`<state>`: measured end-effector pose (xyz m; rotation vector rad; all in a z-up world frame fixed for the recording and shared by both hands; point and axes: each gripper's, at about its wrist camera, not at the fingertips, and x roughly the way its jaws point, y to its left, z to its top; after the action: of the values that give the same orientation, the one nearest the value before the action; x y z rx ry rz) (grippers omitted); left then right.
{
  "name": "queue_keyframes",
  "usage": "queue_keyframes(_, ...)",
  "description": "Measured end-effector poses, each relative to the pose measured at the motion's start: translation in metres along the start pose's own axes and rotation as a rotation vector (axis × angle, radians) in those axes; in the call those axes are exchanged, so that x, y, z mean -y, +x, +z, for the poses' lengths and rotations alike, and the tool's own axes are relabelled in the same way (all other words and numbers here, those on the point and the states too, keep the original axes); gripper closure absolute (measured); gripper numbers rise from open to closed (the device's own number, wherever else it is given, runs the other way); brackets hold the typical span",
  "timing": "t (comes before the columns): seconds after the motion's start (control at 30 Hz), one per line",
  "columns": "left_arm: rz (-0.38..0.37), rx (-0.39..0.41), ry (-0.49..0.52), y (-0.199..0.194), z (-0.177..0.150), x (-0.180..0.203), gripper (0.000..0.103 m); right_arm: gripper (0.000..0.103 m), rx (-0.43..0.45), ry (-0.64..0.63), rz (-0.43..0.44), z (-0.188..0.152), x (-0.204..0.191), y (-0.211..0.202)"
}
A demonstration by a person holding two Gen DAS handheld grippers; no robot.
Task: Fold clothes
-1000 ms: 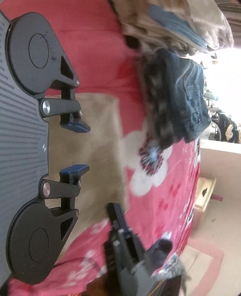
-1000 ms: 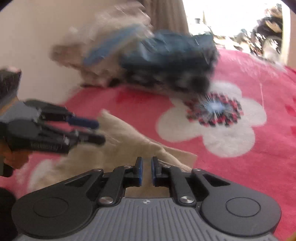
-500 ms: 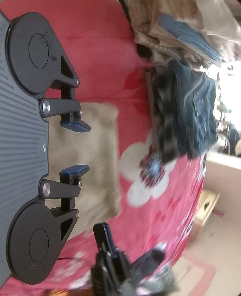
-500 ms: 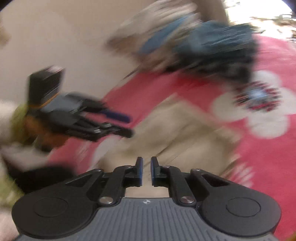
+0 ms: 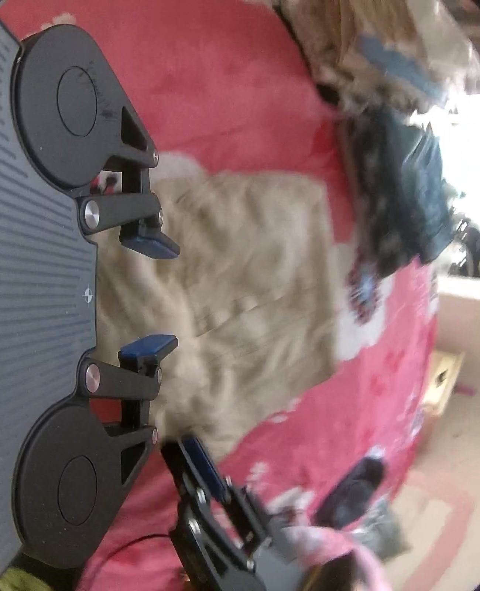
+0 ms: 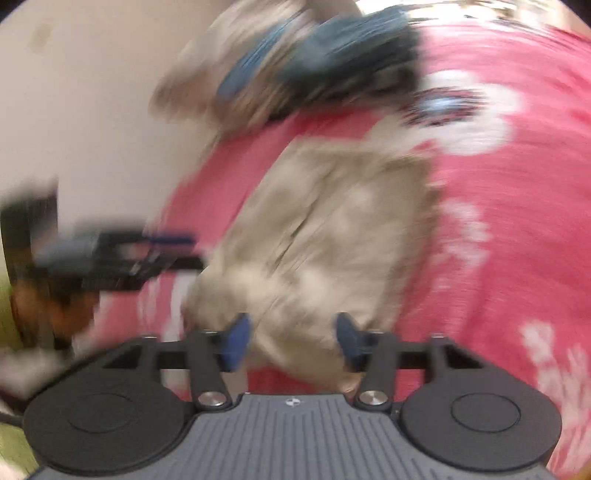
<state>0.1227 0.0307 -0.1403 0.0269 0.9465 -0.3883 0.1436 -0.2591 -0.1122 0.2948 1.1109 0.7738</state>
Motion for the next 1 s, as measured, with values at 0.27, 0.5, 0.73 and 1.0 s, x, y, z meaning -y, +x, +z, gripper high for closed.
queue_keyframes(0.27,-0.036,-0.034,-0.377,0.019,-0.003,-0.061,0.041,0.029,-0.043,0.28,0.057,-0.003,0.054,0.041)
queue_keyframes(0.5,-0.145,-0.093,-0.484,0.054,-0.018,-0.084,0.04,0.027,-0.067,0.302,0.121,0.026,0.067,0.089)
queue_keyframes(0.73,-0.259,-0.109,-0.488,0.089,0.008,-0.098,0.036,0.026,-0.03,0.379,0.223,0.058,0.085,0.117)
queue_keyframes(1.0,-0.338,-0.161,-0.461,0.088,0.002,-0.093,0.03,0.028,-0.111,0.357,0.304,0.031,0.07,0.107)
